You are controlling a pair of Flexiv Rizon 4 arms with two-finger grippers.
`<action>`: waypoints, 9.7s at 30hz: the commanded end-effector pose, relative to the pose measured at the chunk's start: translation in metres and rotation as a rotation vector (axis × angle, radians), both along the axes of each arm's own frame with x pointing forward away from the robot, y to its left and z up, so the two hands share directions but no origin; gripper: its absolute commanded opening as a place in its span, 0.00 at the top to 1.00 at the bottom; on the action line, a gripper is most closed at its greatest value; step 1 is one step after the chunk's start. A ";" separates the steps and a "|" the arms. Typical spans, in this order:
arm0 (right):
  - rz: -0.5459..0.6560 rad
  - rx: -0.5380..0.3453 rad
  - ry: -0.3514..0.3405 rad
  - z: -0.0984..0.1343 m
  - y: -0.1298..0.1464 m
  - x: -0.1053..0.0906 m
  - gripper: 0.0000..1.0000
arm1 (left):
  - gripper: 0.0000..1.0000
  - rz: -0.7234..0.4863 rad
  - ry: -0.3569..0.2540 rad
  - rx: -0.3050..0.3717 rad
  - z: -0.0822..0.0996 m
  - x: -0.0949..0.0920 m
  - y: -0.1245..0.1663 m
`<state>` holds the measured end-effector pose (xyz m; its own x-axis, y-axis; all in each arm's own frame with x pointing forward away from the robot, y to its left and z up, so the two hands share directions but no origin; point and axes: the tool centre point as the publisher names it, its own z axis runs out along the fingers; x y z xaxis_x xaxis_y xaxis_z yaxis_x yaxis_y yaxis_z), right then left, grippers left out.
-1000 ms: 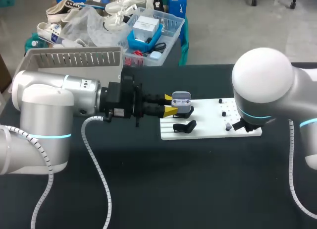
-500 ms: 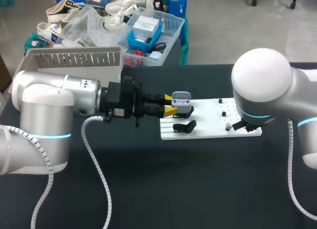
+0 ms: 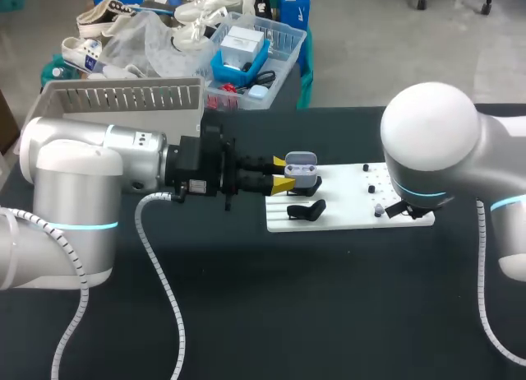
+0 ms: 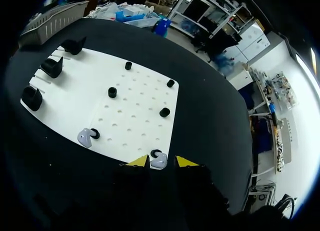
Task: Pick up each earbud case from the left stands, insert the matching earbuds, close the lid, and place the case in the box.
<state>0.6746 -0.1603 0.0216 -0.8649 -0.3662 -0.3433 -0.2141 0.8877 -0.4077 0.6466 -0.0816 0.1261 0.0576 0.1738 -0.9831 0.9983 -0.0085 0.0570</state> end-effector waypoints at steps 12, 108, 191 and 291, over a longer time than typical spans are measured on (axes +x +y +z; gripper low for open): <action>0.000 -0.011 -0.004 -0.004 0.001 -0.002 0.91 | 1.00 0.003 -0.001 0.000 0.000 0.000 -0.001; 0.218 0.272 0.078 0.210 0.140 -0.039 1.00 | 1.00 0.003 -0.001 0.000 0.000 0.000 -0.001; -0.535 0.237 0.189 0.180 0.212 -0.051 1.00 | 1.00 0.003 -0.001 0.000 0.000 0.000 -0.001; -0.486 0.313 0.148 0.182 0.206 -0.060 0.56 | 1.00 0.003 -0.001 0.000 0.000 0.000 -0.001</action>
<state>0.6346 0.0648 0.1981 -0.9688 0.1851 -0.1647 0.2159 0.9567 -0.1950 0.6465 -0.0815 0.1261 0.0578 0.1737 -0.9831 0.9983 -0.0087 0.0572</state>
